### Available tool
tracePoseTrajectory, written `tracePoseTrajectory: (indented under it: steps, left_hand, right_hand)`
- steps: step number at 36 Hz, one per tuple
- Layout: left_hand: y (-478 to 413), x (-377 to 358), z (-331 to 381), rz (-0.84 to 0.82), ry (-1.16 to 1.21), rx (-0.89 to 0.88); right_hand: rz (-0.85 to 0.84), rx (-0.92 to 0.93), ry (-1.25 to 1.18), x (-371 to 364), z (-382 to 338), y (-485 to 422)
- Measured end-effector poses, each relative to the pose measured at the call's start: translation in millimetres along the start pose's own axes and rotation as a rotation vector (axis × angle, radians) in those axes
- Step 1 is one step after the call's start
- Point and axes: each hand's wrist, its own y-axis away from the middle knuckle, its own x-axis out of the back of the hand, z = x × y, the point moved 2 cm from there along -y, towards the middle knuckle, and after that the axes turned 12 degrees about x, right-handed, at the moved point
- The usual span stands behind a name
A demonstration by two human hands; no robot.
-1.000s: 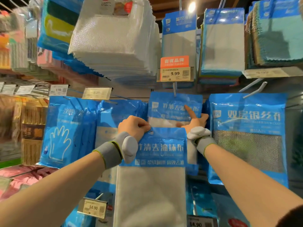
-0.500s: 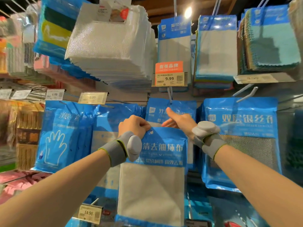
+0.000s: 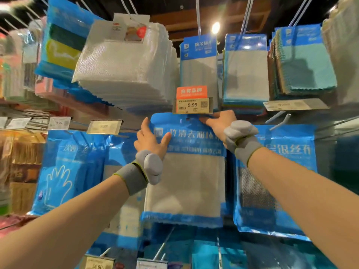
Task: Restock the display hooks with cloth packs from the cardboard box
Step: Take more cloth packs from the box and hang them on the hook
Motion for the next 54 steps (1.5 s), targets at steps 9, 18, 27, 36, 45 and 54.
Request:
tracePoseTrajectory:
  steps: [9, 18, 27, 36, 45, 54]
  left_hand:
    - [5, -1, -8, -0.223, 0.157, -0.098]
    - [2, -16, -32, -0.29, 0.009, -0.122]
    - [0, -28, -43, -0.345, -0.037, -0.135]
    - [0, -38, -59, -0.329, -0.149, -0.067]
    - [7, -49, -88, -0.359, -0.244, 0.081]
    - [40, -61, -88, -0.412, -0.101, 0.139]
  right_hand:
    - [-0.007, -0.057, 0.213, 1, 4, -27]
    - [0.031, -0.142, 0.105, -3, 20, -13]
    - [0.125, 0.17, 0.062, -32, 54, 75]
    - [-0.144, -0.084, 0.489, -51, 104, 62]
    - [-0.37, -0.221, 0.593, -53, 123, 45]
    - [-0.38, -0.273, 0.42, -47, 121, 78]
